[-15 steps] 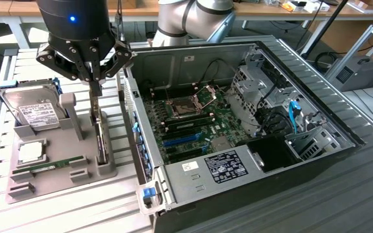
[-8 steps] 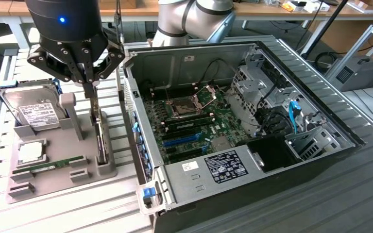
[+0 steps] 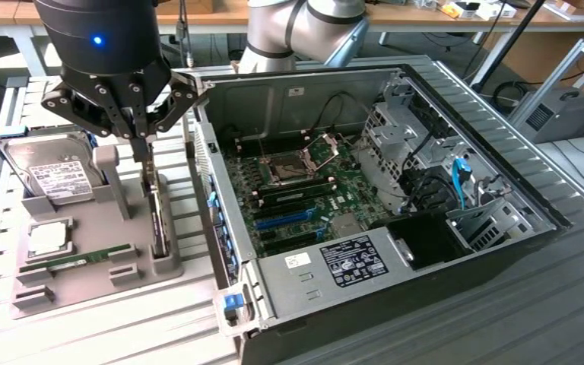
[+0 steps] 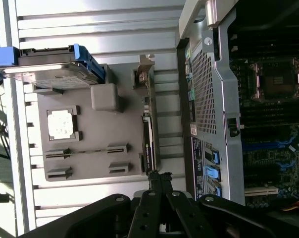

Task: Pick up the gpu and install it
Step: 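Reach for the gpu, then pick up the gpu and move the gpu toward the slot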

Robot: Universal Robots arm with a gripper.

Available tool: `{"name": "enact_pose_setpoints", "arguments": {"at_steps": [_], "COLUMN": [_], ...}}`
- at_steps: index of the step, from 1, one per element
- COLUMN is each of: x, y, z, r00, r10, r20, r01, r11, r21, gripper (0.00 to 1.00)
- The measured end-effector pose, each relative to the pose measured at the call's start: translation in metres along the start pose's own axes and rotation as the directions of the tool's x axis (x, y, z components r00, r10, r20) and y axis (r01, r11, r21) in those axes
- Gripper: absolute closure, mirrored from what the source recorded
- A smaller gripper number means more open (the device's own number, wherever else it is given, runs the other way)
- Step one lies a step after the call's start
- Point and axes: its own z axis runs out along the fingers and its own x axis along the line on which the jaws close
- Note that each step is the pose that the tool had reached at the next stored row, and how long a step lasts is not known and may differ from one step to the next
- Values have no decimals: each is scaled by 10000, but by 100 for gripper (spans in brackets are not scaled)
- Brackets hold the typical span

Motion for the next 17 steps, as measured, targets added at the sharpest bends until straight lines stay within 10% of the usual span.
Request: {"name": "enact_pose_setpoints", "arguments": {"at_steps": [17], "x": [0], "y": [0], "z": [0], "r00": [10000], "r10": [0], "r20": [1], "r01": [0], "r11": [10000], "r21": [0], "gripper": [76]}}
